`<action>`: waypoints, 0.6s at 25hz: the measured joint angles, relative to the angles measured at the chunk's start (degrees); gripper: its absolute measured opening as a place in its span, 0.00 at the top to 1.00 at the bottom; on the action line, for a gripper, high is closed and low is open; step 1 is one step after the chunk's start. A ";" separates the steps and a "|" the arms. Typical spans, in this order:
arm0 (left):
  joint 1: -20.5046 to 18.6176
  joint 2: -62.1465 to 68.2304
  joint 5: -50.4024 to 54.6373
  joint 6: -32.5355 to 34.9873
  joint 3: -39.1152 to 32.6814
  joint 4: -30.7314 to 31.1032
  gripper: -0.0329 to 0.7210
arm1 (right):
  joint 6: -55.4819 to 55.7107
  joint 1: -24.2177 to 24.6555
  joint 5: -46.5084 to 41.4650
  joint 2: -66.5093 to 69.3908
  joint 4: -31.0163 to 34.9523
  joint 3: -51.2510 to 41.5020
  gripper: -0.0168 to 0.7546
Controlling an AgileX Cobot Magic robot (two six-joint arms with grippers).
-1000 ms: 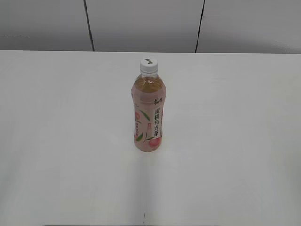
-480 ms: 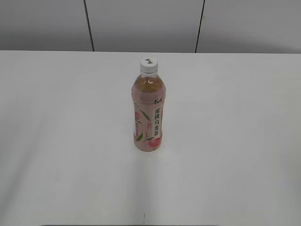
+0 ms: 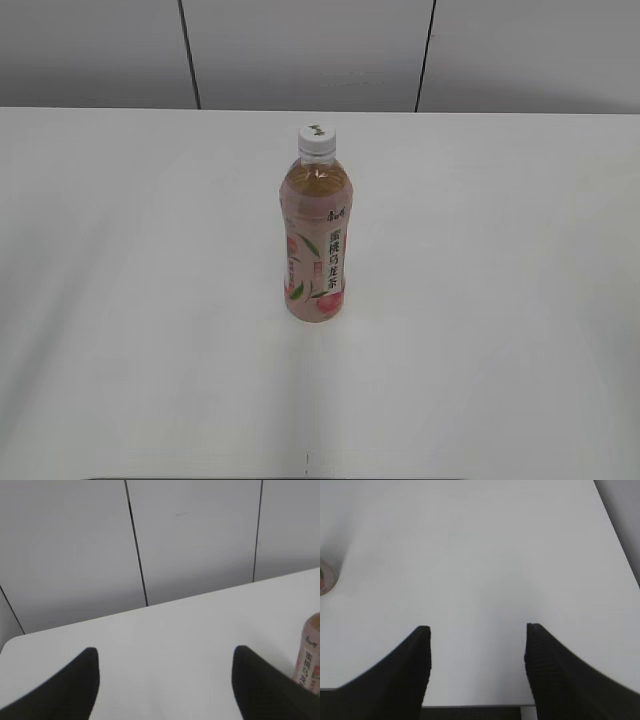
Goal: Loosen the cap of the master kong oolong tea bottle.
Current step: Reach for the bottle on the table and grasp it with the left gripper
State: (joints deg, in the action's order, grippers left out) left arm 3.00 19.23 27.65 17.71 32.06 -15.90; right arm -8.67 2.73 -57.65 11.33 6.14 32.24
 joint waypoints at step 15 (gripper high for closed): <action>5.86 7.64 -31.54 0.16 -16.89 4.07 0.30 | -0.39 0.00 13.87 8.52 3.50 0.00 0.39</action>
State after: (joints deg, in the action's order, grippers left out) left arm 8.86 26.87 -3.89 17.87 15.16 -11.83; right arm -9.07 2.73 -43.77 19.85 9.64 32.24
